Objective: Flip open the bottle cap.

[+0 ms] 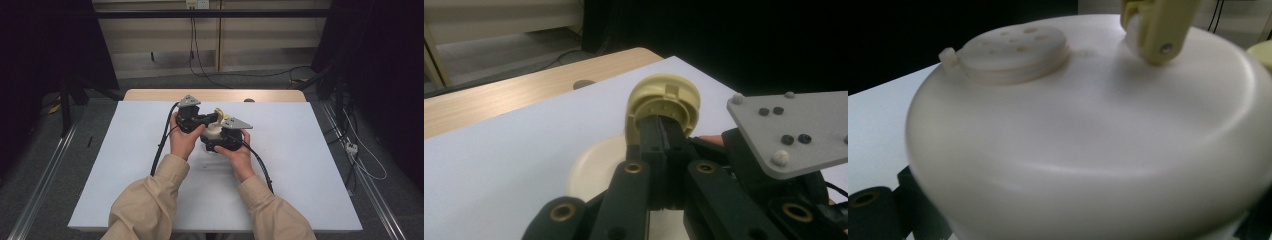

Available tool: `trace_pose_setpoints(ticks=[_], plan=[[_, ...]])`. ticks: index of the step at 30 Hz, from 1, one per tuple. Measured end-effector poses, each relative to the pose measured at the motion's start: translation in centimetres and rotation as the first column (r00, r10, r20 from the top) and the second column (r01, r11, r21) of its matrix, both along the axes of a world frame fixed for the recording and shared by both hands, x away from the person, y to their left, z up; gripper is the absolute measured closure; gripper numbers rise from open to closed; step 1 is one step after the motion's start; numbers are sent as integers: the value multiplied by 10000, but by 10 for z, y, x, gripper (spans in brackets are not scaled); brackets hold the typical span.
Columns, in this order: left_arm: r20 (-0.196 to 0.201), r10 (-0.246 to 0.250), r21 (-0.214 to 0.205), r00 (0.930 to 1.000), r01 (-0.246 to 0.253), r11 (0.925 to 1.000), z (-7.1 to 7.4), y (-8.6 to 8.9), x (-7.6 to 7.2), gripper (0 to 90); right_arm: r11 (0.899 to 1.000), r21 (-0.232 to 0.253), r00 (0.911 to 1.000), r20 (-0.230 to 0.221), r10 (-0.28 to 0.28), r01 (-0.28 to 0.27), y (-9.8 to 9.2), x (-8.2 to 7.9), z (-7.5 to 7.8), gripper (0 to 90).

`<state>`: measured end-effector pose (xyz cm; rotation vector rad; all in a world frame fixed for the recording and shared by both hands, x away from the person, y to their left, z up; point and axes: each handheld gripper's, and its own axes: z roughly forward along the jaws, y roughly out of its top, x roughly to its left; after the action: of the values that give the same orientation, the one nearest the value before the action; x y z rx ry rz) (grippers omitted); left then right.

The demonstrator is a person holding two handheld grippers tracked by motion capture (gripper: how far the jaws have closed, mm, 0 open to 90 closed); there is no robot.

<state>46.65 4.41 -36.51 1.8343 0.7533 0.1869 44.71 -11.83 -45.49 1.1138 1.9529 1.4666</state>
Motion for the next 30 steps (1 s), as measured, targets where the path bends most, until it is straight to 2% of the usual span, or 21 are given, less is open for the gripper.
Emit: trace_pose_setpoints(ticks=[7, 9, 11, 13, 15, 19, 23, 26, 30], plan=[[-5, -37, 41, 10000, 37, 10000, 0, -1, 1, 890, 10000, 70, 10000, -56, -1, 2, -1, 0, 0, 58], [70, 77, 244, 9999, -78, 9997, 1, 0, -1, 867, 10000, 26, 10000, -47, 64, -64, -1, 0, 0, 58], [23, 88, 173, 10000, -89, 9998, 2, 3, -3, 832, 10000, 19, 9999, -71, 98, -97, -1, 0, 0, 57], [29, 179, 161, 9998, -180, 9997, 3, 6, -4, 744, 9999, 82, 9999, -141, 99, -98, -1, 0, 0, 55], [-29, 243, 141, 9997, -243, 9996, 1, 12, -6, 701, 9999, 29, 9997, -206, 164, -163, -1, -1, 0, 50], [-123, 442, 219, 9989, -439, 9988, -3, 22, -11, 498, 9993, 255, 9977, -606, 297, -282, -2, 0, -2, 35], [-108, 608, 270, 9981, -605, 9978, -6, 35, -17, 362, 9992, 91, 9973, -629, 386, -381, -3, 0, -2, 34], [-97, 693, 419, 9975, -689, 9967, -7, 42, -21, 292, 9992, 68, 9951, -898, 410, -405, -5, -1, 0, 29], [-32, 785, 436, 9969, -783, 9960, -9, 51, -28, 205, 9990, -131, 9945, -955, 421, -436, -5, -3, 0, 18]])
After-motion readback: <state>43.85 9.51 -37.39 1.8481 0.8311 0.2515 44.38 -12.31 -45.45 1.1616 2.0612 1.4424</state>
